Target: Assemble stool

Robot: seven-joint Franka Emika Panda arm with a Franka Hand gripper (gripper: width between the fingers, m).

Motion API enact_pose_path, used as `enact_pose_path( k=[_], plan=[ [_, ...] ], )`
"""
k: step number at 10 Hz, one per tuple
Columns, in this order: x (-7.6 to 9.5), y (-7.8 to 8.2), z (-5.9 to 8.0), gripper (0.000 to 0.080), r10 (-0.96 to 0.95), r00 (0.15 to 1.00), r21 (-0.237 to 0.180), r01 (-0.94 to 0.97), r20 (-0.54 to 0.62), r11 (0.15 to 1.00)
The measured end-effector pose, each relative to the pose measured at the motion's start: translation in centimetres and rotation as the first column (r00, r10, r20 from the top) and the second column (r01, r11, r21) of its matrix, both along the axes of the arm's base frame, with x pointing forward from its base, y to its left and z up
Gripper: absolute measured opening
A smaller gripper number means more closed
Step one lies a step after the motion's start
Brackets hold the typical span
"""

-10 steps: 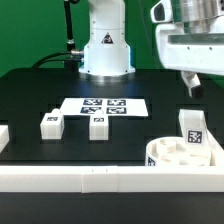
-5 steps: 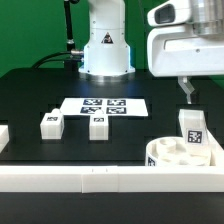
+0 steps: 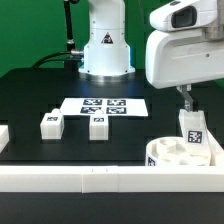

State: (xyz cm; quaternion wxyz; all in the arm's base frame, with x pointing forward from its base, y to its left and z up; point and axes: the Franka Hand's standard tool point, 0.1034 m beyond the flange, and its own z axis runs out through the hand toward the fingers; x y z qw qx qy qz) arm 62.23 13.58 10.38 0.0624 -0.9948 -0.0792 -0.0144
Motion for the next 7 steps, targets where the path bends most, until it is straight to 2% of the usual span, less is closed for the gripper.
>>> enact_pose_path(
  k=[2, 4, 7],
  plan=[
    [-0.2, -0.4, -0.6, 0.0649, 0.278, 0.96, -0.019, -0.277, 0.024, 0.961],
    [-0.2, -0.9, -1.0, 0.0649, 0.504, 0.863, -0.046, -0.502, 0.037, 0.863],
    [-0.2, -1.9, -1.6, 0.0649, 0.692, 0.72, -0.064, -0.69, 0.041, 0.721]
  ],
)
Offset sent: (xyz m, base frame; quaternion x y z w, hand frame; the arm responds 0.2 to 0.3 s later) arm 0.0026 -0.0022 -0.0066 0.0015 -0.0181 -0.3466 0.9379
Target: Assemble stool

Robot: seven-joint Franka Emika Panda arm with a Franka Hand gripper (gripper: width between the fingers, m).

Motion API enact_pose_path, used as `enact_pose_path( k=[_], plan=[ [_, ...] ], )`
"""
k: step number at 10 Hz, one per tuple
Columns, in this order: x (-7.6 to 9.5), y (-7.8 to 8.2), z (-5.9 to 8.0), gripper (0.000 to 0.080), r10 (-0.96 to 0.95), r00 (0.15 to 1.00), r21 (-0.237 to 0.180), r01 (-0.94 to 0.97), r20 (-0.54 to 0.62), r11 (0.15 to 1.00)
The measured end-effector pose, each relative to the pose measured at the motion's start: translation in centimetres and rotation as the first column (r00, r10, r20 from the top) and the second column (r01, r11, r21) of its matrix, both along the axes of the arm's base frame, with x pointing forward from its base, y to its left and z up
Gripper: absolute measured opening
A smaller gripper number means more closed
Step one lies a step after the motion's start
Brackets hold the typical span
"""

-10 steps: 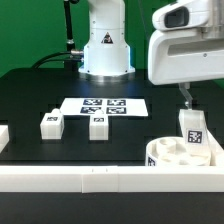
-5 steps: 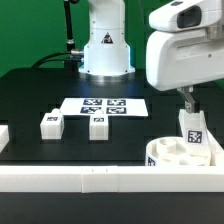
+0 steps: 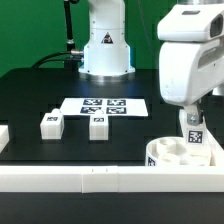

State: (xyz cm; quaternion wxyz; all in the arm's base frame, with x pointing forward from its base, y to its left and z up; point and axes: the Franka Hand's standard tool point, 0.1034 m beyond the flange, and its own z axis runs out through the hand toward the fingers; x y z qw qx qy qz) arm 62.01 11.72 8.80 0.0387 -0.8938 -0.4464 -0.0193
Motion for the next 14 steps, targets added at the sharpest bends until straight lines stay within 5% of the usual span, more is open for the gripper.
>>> enact_pose_path(
  k=[3, 5, 7, 11, 14],
  plan=[
    [0.0, -1.2, -0.4, 0.0649, 0.304, 0.953, -0.029, -0.303, 0.015, 0.952],
    [0.0, -1.5, -0.5, 0.0649, 0.311, 0.95, -0.031, -0.31, 0.013, 0.95],
    [0.0, -1.5, -0.5, 0.0385, 0.31, 0.951, -0.032, -0.31, 0.013, 0.95],
    [0.0, -1.6, -0.6, 0.0334, 0.284, 0.959, -0.032, -0.283, 0.011, 0.958],
    [-0.3, -1.4, -0.7, 0.0334, -0.165, 0.986, -0.028, 0.165, -0.015, 0.986]
  ],
)
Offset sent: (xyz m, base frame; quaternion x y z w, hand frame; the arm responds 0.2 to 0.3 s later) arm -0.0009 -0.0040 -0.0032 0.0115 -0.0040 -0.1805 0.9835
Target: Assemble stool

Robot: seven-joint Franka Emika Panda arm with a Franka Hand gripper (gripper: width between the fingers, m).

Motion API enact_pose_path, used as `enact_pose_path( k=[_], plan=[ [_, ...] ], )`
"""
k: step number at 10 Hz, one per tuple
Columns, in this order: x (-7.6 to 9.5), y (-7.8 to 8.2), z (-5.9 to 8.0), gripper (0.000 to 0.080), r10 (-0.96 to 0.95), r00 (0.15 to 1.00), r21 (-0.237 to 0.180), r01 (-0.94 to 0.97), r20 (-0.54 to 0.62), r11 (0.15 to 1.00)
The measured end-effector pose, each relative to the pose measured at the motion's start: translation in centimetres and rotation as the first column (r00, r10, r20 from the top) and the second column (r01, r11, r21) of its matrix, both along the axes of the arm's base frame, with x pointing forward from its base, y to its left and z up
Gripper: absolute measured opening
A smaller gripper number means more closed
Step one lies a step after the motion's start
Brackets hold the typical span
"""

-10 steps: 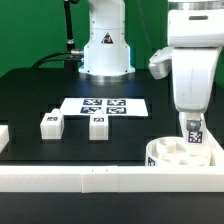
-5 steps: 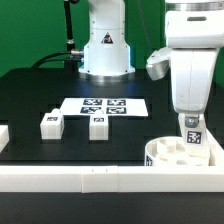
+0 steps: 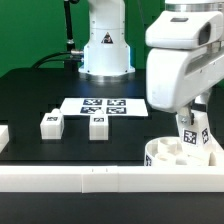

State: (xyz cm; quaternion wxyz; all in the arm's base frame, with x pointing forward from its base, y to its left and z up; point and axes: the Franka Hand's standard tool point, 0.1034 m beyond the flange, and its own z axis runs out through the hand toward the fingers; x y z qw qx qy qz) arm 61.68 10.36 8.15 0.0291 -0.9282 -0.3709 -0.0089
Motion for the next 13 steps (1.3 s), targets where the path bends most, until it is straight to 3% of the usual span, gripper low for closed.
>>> enact_pose_path(
  k=[3, 6, 9, 13],
  plan=[
    [-0.6, 1.1, -0.1, 0.0334, -0.47, 0.882, 0.007, 0.47, -0.005, 0.882],
    [-0.7, 1.7, -0.1, 0.0334, -0.809, 0.586, -0.001, 0.81, -0.037, 0.586],
    [-0.7, 2.1, -0.1, 0.0334, -0.95, 0.304, -0.009, 0.952, -0.071, 0.306],
    [-0.7, 2.4, -0.1, 0.0334, -0.994, 0.022, -0.033, 0.999, -0.104, 0.025]
  ],
)
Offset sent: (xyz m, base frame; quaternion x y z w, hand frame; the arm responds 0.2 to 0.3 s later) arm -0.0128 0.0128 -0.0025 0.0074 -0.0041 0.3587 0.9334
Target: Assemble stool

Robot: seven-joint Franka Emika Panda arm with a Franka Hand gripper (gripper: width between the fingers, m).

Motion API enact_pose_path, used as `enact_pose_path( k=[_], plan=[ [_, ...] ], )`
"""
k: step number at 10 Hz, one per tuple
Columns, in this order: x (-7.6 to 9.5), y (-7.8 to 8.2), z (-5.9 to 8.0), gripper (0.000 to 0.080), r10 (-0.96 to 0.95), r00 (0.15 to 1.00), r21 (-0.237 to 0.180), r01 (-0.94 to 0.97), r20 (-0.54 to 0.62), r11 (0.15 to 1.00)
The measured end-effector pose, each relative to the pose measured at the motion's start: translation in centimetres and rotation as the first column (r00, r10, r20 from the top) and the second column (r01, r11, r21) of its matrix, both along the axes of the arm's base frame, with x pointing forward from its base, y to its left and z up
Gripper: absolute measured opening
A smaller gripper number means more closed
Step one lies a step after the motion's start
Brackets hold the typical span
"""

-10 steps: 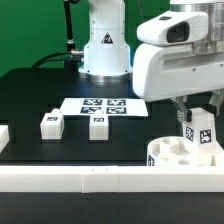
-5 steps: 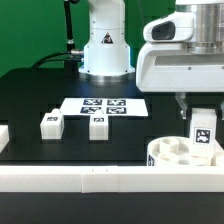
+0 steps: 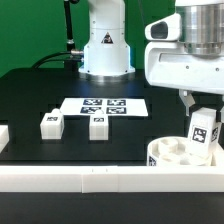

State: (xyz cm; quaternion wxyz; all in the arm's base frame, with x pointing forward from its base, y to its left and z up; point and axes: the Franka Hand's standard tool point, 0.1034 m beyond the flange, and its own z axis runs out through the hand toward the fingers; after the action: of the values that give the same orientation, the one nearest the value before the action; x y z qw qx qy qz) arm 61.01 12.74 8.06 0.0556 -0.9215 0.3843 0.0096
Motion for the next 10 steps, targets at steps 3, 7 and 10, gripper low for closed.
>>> enact_pose_path(
  k=[3, 7, 10],
  plan=[
    [-0.04, 0.37, -0.05, 0.0334, -0.316, 0.948, 0.038, 0.318, -0.047, 0.947],
    [0.49, 0.53, -0.06, 0.0335, -0.732, 0.666, 0.119, 0.746, -0.142, 0.655],
    [0.9, 0.43, 0.0, 0.0335, -0.88, 0.428, 0.116, 0.904, -0.206, 0.412]
  ],
)
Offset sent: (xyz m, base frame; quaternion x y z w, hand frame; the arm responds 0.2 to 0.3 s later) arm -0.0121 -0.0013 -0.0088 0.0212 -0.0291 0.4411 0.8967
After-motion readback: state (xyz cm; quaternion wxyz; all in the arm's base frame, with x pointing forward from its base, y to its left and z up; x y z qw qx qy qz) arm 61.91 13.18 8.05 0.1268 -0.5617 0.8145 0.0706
